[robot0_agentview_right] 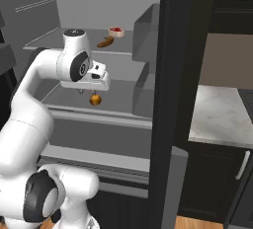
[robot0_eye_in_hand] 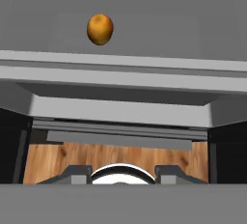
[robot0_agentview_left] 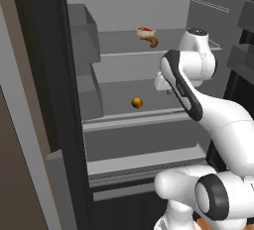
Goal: Pick up the mango and banana from the fridge and place one fruit on each plate on the dining counter.
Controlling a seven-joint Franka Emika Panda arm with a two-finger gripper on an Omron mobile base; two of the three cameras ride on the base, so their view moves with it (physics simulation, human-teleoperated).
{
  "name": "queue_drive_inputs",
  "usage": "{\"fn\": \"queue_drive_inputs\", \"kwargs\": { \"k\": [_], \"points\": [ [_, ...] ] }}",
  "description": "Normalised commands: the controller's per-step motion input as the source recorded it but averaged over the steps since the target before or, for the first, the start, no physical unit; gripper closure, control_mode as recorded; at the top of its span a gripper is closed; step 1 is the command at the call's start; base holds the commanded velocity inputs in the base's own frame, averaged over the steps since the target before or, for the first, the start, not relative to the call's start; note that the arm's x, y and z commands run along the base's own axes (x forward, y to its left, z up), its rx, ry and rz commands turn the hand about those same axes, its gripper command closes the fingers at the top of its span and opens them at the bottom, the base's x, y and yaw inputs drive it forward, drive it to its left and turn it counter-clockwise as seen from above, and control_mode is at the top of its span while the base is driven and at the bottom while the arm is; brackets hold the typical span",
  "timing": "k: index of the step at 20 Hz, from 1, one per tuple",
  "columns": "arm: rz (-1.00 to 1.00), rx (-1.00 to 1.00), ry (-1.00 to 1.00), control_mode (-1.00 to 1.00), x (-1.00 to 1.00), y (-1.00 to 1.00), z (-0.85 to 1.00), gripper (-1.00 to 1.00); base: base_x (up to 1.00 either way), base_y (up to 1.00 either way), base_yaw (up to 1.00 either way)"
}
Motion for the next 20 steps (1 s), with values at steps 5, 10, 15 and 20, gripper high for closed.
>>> {"fn": "queue_drive_inputs", "kwargs": {
  "k": [5,10,15,20],
  "points": [
    [0.00,0.00,-0.16,-1.00,-0.28,-0.01,-0.06,-1.00,0.00,0.00,0.00],
    [0.11,0.04,-0.52,-1.00,-0.57,0.02,-0.24,-1.00,0.00,0.00,0.00],
    [0.02,0.12,-0.24,-1.00,-0.17,0.24,-0.27,-1.00,0.00,0.00,0.00],
    [0.00,0.05,-0.02,-1.00,0.38,0.38,-0.06,-1.00,0.00,0.00,0.00]
  ]
}}
